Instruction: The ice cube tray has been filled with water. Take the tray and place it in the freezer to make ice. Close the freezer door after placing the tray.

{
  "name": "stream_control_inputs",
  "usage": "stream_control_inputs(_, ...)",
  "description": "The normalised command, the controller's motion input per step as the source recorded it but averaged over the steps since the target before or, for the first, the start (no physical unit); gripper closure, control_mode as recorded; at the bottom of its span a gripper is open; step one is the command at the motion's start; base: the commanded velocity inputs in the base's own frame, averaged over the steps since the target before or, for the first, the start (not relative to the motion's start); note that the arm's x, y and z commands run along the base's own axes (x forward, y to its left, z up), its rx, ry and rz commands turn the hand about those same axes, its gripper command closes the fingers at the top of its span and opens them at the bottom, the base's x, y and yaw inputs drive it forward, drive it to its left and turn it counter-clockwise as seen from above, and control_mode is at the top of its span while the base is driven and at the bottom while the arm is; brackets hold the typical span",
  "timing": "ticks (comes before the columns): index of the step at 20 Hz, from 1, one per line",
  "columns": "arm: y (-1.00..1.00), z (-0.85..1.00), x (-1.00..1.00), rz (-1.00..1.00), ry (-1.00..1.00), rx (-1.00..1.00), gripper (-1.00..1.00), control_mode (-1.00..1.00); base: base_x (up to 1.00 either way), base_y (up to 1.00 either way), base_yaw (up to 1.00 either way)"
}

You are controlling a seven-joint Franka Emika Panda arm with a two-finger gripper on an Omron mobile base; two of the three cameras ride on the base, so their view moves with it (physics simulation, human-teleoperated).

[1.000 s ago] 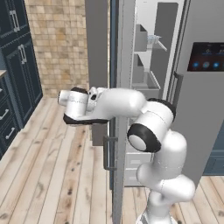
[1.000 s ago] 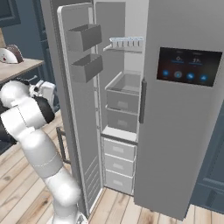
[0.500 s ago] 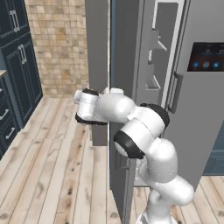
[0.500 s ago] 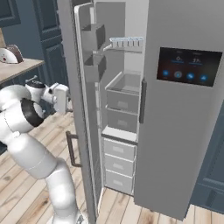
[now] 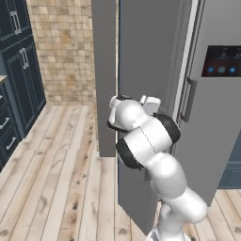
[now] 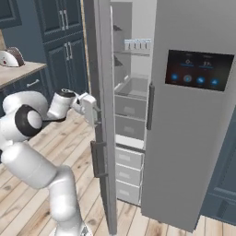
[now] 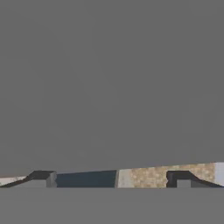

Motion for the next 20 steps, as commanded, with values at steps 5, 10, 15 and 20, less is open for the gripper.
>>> stream_control_inputs(5, -0.79, 0.21, 0.24, 0.05, 0.03, 0.07, -1.0, -1.0, 0.0, 0.0, 0.0)
stream_control_inputs(10, -0.5, 0.06, 0.34, 0.45, 0.07, 0.15, -1.0, -1.0, 0.0, 0.0, 0.0)
stream_control_inputs(15, -0.31, 0.0, 0.52, 0.66, 0.13, 0.12, -1.0, -1.0, 0.0, 0.0, 0.0)
stream_control_inputs(20, -0.28, 0.0, 0.61, 0.74, 0.16, 0.09, -1.0, -1.0, 0.0, 0.0, 0.0)
